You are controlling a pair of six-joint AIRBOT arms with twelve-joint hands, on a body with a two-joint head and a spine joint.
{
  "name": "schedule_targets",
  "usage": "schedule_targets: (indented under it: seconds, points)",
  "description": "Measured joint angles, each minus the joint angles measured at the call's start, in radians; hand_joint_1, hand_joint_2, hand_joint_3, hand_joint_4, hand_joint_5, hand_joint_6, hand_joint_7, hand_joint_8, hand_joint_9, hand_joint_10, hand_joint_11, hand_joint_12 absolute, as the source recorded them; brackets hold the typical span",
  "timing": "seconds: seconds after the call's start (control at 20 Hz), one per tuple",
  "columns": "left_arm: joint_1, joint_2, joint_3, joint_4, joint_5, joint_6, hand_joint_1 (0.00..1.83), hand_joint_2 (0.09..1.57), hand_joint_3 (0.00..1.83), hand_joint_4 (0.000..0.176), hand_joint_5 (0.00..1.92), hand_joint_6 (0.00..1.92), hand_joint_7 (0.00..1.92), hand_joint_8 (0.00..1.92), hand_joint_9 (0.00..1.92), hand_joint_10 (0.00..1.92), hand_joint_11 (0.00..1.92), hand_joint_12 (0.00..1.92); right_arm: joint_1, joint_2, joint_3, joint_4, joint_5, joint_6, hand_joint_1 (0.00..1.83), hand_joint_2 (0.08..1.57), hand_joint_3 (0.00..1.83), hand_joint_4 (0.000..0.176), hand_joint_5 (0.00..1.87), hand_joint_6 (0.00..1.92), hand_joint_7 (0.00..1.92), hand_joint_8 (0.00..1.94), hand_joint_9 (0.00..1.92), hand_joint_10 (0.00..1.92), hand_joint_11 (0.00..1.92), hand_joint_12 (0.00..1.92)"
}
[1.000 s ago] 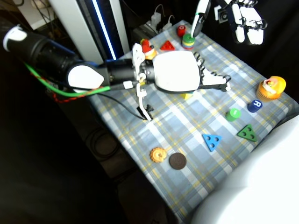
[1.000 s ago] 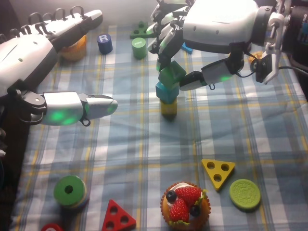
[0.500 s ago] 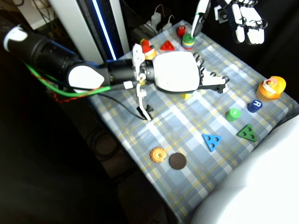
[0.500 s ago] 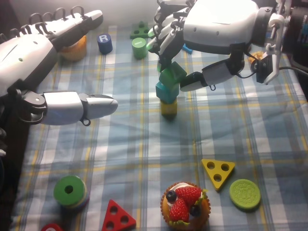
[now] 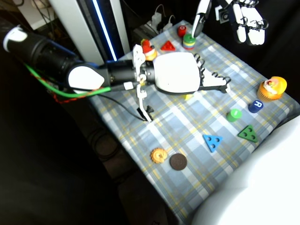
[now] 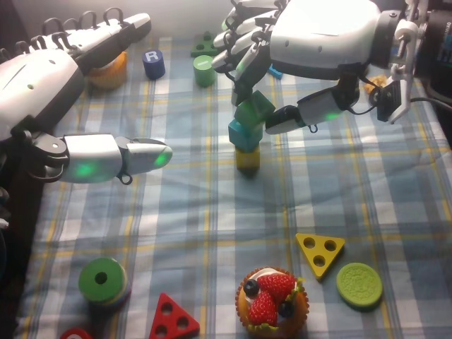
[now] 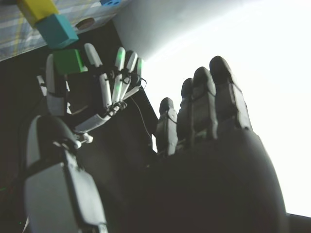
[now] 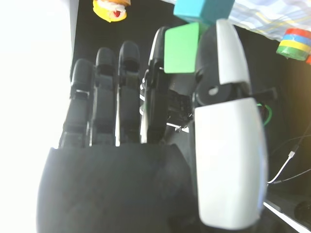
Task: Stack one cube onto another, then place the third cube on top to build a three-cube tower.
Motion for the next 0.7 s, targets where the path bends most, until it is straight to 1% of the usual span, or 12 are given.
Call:
schedule_targets:
  seconds: [0.05,0.15,0.2,0.3,0.35,0.4,0.45,0.5,0.55,0.6,0.65,0.7]
  points:
    - [0.000,0.000,0.000,0.000,0.000,0.000,0.75,0.82,0.00,0.176,0.16,0.00,0.14,0.00,0.14,0.00,0.00,0.35,0.000,0.000,0.000,0.000,0.000,0.000,1.09,0.97,0.00,0.000,0.91,0.04,0.58,0.00,0.36,0.00,0.00,0.52]
    - [0.000,0.000,0.000,0.000,0.000,0.000,0.73,0.82,0.00,0.176,0.13,0.00,0.13,0.00,0.13,0.00,0.00,0.35,0.000,0.000,0.000,0.000,0.000,0.000,1.09,0.97,0.00,0.000,0.91,0.01,0.60,0.00,0.42,0.02,0.00,0.71]
    - [0.000,0.000,0.000,0.000,0.000,0.000,0.74,0.82,0.00,0.176,0.14,0.00,0.13,0.00,0.14,0.00,0.00,0.38,0.000,0.000,0.000,0.000,0.000,0.000,1.09,0.97,0.00,0.000,0.90,0.00,0.60,0.00,0.44,0.02,0.00,0.80]
    - [0.000,-0.001,0.000,0.000,0.000,0.000,0.76,0.82,0.00,0.176,0.14,0.00,0.13,0.00,0.14,0.00,0.00,0.41,0.000,0.000,0.000,0.000,0.001,0.000,1.08,0.97,0.00,0.000,0.90,0.00,0.59,0.00,0.42,0.00,0.00,0.79]
    - [0.000,-0.001,0.000,0.000,0.000,0.000,0.75,0.82,0.00,0.176,0.13,0.00,0.13,0.00,0.13,0.00,0.00,0.39,0.000,0.000,0.000,0.000,0.000,0.000,1.09,0.97,0.00,0.000,0.90,0.00,0.59,0.00,0.44,0.01,0.00,0.82]
    - [0.000,-0.001,0.000,0.000,0.000,0.000,0.75,0.82,0.00,0.176,0.14,0.00,0.13,0.00,0.13,0.00,0.00,0.40,0.000,0.000,0.000,0.000,0.000,0.000,1.07,0.97,0.00,0.000,0.89,0.00,0.58,0.00,0.43,0.00,0.00,0.78]
    - [0.000,-0.001,0.000,0.000,0.000,0.000,0.77,0.81,0.00,0.176,0.14,0.00,0.13,0.00,0.14,0.00,0.00,0.40,0.000,0.000,0.000,0.000,0.000,0.000,1.04,0.96,0.00,0.000,0.81,0.00,0.57,0.00,0.44,0.01,0.00,0.74]
    - [0.000,-0.001,0.000,0.000,0.000,0.000,0.78,0.79,0.00,0.176,0.14,0.00,0.13,0.00,0.14,0.00,0.00,0.37,0.000,0.000,0.000,0.000,0.000,0.000,1.00,0.92,0.00,0.000,0.68,0.00,0.56,0.00,0.46,0.01,0.00,0.82]
    - [0.000,-0.001,0.000,0.000,0.000,0.000,0.80,0.78,0.00,0.176,0.13,0.00,0.13,0.00,0.14,0.00,0.00,0.35,0.000,0.000,-0.001,0.000,0.000,0.000,0.99,0.90,0.00,0.000,0.61,0.00,0.56,0.00,0.44,0.00,0.00,0.80]
    - [0.000,-0.001,0.000,0.000,0.000,0.000,0.79,0.79,0.00,0.176,0.13,0.00,0.14,0.00,0.14,0.00,0.00,0.35,0.000,0.000,-0.003,0.001,-0.001,0.000,0.99,0.88,0.00,0.001,0.51,0.00,0.48,0.00,0.33,0.02,0.00,0.55]
    - [-0.004,-0.003,0.000,-0.001,-0.001,0.000,0.77,0.81,0.00,0.176,0.13,0.00,0.13,0.00,0.13,0.00,0.00,0.39,0.000,0.000,-0.007,0.001,-0.002,0.000,0.99,0.86,0.00,0.013,0.42,0.00,0.44,0.00,0.30,0.01,0.00,0.43]
    - [-0.006,-0.005,0.000,-0.002,-0.006,0.000,0.77,0.82,0.00,0.176,0.13,0.00,0.13,0.00,0.12,0.00,0.00,0.40,0.000,0.000,-0.012,0.001,-0.004,0.000,0.98,0.85,0.00,0.016,0.37,0.00,0.42,0.00,0.29,0.01,0.00,0.41]
